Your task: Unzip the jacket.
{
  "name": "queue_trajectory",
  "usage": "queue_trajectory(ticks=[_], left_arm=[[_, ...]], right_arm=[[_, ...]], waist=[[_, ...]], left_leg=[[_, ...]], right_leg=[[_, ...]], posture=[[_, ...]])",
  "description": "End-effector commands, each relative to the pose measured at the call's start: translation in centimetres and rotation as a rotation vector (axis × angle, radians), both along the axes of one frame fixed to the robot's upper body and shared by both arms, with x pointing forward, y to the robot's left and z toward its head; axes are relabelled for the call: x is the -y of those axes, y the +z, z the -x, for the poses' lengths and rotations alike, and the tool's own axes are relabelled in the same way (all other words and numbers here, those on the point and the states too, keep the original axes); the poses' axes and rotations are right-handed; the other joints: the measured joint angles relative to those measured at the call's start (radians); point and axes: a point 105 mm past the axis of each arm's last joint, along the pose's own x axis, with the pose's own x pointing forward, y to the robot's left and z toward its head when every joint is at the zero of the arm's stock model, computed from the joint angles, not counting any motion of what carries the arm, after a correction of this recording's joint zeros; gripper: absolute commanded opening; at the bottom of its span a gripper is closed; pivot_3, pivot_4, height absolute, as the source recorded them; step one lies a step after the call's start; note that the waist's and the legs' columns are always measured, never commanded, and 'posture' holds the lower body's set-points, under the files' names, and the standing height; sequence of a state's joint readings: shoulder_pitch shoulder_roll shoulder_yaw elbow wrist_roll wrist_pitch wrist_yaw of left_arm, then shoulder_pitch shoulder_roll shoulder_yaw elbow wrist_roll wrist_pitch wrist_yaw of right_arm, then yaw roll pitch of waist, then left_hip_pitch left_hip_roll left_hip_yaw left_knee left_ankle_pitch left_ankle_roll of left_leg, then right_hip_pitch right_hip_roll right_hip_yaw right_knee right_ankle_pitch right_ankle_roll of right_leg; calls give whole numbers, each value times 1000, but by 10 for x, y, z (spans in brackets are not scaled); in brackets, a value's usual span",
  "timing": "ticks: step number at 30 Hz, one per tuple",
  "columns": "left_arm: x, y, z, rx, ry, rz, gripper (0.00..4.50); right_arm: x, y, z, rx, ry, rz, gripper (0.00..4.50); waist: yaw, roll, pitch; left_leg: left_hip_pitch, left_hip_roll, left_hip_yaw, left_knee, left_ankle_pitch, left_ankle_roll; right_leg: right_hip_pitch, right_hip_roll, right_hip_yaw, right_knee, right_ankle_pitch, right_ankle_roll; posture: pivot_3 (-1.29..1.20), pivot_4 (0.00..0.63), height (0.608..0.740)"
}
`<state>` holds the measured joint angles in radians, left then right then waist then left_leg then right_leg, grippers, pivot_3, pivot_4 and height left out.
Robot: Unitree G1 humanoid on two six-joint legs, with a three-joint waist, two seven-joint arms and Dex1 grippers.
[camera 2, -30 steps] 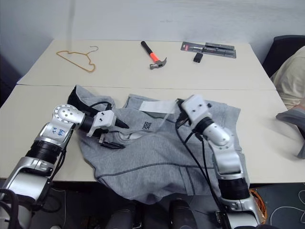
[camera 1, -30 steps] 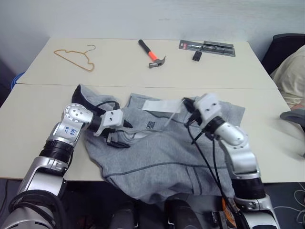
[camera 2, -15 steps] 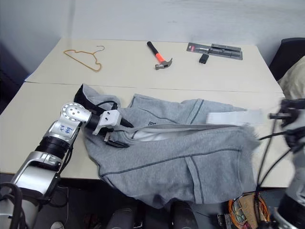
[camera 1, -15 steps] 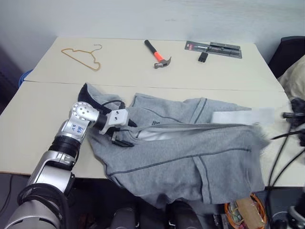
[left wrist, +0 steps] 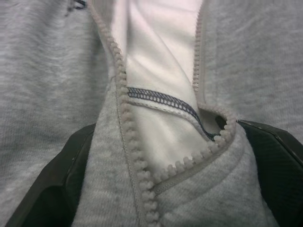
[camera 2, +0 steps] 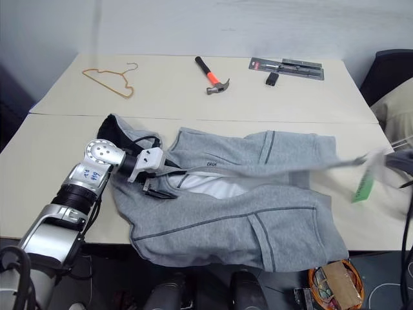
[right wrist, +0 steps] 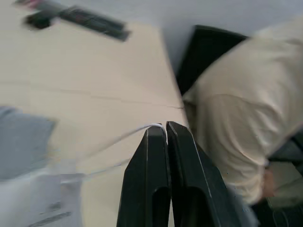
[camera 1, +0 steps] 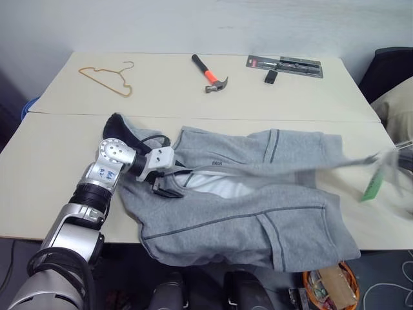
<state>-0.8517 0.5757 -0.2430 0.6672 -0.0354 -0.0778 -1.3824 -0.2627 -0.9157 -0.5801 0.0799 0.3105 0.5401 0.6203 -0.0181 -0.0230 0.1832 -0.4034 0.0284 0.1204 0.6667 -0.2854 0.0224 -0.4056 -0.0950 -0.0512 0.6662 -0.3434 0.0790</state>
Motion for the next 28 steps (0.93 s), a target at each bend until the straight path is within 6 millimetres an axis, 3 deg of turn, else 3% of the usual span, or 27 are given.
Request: queue_trajectory(ticks=[1,3,7,12,15,20,25,28], left_arm=[[5,25,2,-42,9,124,4500],[3,36,6,-83,12,165,4500],[-17,58,20,-129,16,203,4500],[-65,80,35,-140,124,181,4500],[-94,99,43,-135,211,194,4500],[-129,111,53,-72,301,137,4500],[-141,115,60,-43,364,145,4500],[-142,105,56,-38,402,147,4500]], right_arm=[[-41,-13,-10,-130,258,167,7],[-42,-20,-11,-196,315,215,482],[-31,-14,2,-295,398,243,1684],[0,5,38,-387,402,232,3432],[5,14,68,-441,467,170,4472],[6,27,95,-438,499,107,4472],[-6,25,93,-386,524,39,4472],[-13,17,89,-376,523,29,4472]], waist=[[-3,0,0],[-2,0,0],[1,1,1],[-1,1,1],[-5,1,1],[-8,1,1],[-14,1,1],[-11,1,1]], left_leg=[[0,0,0,0,0,0],[-2,0,-1,0,0,0],[-2,-1,-1,0,0,0],[-1,0,-1,-1,0,0],[0,0,-1,-1,0,0],[3,0,-2,-1,-2,0],[12,2,-2,-5,-4,-2],[12,2,-2,-6,-5,-4]], right_leg=[[0,0,0,0,0,0],[-1,0,-1,-1,0,0],[0,-1,-1,-3,0,1],[1,0,-1,-4,0,1],[2,0,-1,-4,0,1],[6,-1,-2,-6,0,1],[14,-1,-1,-8,-1,-1],[13,-1,-1,-8,-1,-2]], posture=[[0,150,740],[0,150,740],[0,150,740],[0,150,740],[0,150,740],[0,150,740],[0,150,740],[0,150,740]])
